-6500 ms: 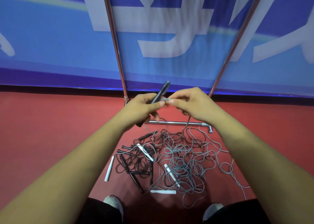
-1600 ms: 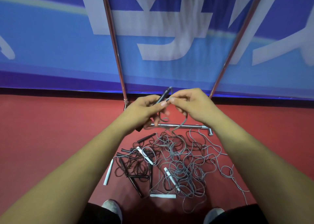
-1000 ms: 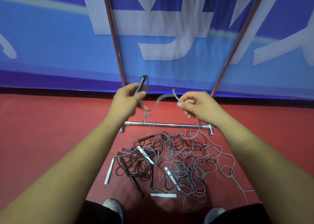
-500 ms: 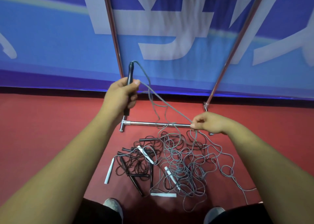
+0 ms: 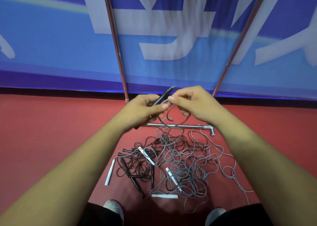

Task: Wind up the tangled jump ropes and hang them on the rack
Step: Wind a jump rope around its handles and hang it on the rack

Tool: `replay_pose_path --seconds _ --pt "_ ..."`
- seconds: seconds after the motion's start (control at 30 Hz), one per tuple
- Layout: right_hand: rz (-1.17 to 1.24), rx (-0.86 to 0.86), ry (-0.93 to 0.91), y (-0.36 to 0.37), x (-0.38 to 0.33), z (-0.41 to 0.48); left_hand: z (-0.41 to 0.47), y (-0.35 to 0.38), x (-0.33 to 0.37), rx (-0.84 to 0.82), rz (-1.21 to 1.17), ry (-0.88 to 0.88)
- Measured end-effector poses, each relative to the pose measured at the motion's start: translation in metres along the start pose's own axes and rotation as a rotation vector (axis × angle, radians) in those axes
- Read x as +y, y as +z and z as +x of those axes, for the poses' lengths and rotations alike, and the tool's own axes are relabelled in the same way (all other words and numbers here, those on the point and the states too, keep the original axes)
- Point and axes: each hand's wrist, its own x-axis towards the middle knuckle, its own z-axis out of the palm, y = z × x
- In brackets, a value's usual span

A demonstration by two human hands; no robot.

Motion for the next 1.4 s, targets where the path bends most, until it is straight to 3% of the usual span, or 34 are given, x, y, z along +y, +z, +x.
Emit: replay_pose_path --seconds 0.13,0.2,0.3,0.4,0.47,0.57,0.67,0.7,0.77,0.83,0.93,1.1,1.2,1.3,1.4 --pt "-0.141 -0.185 0.101 -0.009 0.038 -0.005 0.004 -0.012 0.004 0.173 -0.388 0.075" --pt "-0.238 -0.283 0.196 -0.013 0.067 -0.011 0.004 -0.017 0.005 0.215 -0.445 0.109" --pt "-0.212 -0.186 0.289 -0.017 0.084 -0.016 0.007 -0.019 -0.007 0.361 -0.297 0.022" --pt "0.042 0.075 0.173 -0.016 0.057 -0.011 0.010 -0.028 -0.018 0.588 0.040 -0.075" --pt "0.184 0.145 0.088 -0.015 0.030 -0.006 0.010 -0.029 -0.021 0.628 0.174 -0.056" --pt "0.231 0.095 0.021 -0.006 0.005 -0.005 0.009 -0.017 -0.012 0.602 0.020 0.045" --pt "0.233 0.035 0.031 0.002 -0.003 -0.007 0.006 -0.007 -0.006 0.253 -0.210 0.074" --pt "0.233 0.045 0.034 0.002 -0.003 -0.007 0.004 -0.003 -0.004 0.122 -0.202 0.050" --pt "0.210 0.060 0.057 -0.003 0.000 -0.008 0.001 0.004 -0.003 0.021 -0.137 0.027" --pt "0.063 0.010 0.100 -0.011 0.012 -0.011 0.003 0.004 -0.001 0.111 -0.223 0.035" --pt "-0.184 -0.239 0.255 -0.018 0.044 -0.020 0.006 -0.010 0.001 0.240 -0.473 0.078" --pt "-0.239 -0.390 0.545 -0.022 0.091 -0.032 0.008 -0.026 -0.004 0.392 -0.617 0.054" --pt "-0.195 -0.343 0.502 -0.018 0.097 -0.031 0.010 -0.033 -0.013 0.547 -0.242 -0.002" --pt "-0.089 -0.171 0.356 -0.013 0.074 -0.019 0.010 -0.032 -0.021 0.669 0.193 -0.053" --pt "-0.102 -0.083 0.171 -0.006 0.039 -0.007 0.010 -0.019 -0.016 0.515 0.094 0.035"
